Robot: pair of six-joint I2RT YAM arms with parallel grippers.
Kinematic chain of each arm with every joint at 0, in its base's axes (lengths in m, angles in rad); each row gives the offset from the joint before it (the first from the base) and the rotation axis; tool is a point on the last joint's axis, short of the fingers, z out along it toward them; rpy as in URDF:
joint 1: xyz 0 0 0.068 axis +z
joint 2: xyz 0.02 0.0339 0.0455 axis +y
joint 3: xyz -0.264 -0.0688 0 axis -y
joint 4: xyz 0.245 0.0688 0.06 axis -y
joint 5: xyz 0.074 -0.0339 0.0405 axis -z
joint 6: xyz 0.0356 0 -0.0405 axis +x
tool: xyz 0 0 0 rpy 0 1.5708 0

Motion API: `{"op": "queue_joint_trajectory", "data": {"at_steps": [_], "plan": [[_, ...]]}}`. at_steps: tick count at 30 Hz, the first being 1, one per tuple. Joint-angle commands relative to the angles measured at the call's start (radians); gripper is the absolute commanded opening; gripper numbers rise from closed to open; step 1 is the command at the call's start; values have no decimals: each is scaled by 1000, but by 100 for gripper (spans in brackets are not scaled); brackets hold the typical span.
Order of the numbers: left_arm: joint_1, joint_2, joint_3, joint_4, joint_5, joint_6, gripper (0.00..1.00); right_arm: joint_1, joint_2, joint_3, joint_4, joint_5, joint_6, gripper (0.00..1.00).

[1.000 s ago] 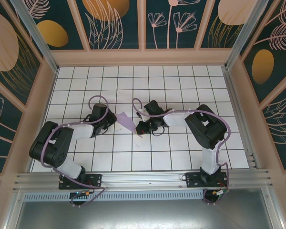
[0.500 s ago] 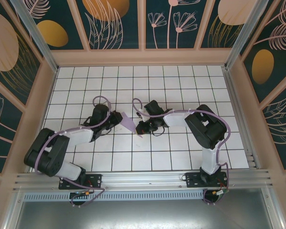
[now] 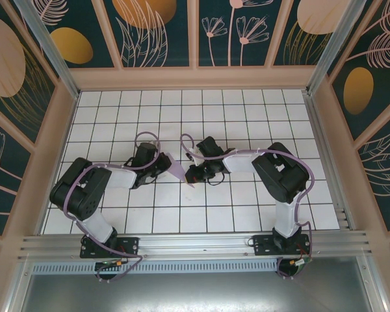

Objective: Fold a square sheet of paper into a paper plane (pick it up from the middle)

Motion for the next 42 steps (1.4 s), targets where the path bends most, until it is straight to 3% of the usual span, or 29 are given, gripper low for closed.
{"op": "queue_joint_trajectory", "data": {"at_steps": [1, 9, 21, 29, 34, 37, 39, 42], "plan": [[27, 10, -57, 64, -75, -45, 8, 21, 115, -82, -124, 156, 13, 0], [109, -12, -99, 36, -118, -32, 8, 21, 112, -108, -115, 154, 24, 0], [210, -35, -28, -86, -122, 37, 8, 20, 102, -92, -123, 146, 24, 0], [217, -158, 32, -243, -85, 102, 19, 24, 15, -20, -80, 91, 55, 5], [209, -224, 35, -322, -24, 80, 30, 32, -77, 80, -75, 129, 92, 20], [193, -254, 60, -421, -5, 94, 35, 18, -156, 96, -76, 217, 153, 37], [177, -269, 84, -486, 23, 113, 41, -15, -218, 79, -71, 259, 193, 47], [145, -293, 102, -541, 28, 119, 49, -80, -296, 24, -57, 295, 229, 56]]}}
